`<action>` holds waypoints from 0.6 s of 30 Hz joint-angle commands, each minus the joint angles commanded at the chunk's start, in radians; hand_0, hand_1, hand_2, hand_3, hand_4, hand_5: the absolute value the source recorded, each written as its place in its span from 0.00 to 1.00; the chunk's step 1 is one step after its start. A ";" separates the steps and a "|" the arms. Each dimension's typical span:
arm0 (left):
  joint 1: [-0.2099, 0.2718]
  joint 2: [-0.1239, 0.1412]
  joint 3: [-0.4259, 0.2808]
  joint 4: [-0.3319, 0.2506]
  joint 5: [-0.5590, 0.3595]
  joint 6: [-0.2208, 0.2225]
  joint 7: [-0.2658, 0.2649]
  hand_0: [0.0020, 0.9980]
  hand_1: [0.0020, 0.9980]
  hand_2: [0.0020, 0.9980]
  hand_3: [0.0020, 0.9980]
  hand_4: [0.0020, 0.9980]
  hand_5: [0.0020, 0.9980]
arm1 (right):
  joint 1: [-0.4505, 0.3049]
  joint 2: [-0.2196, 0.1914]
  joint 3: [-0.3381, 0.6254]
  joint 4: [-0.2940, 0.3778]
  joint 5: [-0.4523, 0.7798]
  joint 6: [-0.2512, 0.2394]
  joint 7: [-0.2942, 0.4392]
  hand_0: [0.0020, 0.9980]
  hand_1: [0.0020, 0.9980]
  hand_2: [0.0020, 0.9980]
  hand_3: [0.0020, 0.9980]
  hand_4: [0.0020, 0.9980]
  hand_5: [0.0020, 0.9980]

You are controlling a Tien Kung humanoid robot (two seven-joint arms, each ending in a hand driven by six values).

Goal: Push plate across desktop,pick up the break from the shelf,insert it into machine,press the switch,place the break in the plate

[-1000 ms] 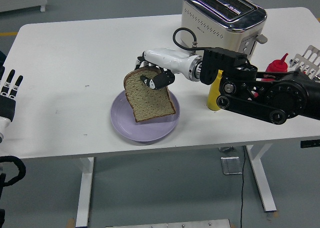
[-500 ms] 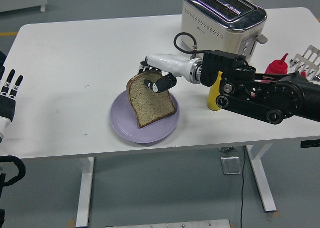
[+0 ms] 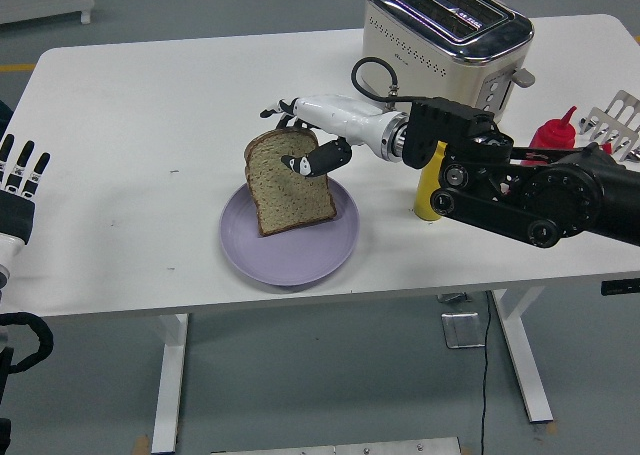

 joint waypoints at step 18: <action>0.006 -0.003 0.004 0.003 0.000 -0.001 0.000 0.81 0.87 0.94 0.78 0.57 1.00 | -0.014 -0.004 0.035 0.007 -0.004 -0.040 0.014 0.78 0.80 0.90 0.95 0.74 0.35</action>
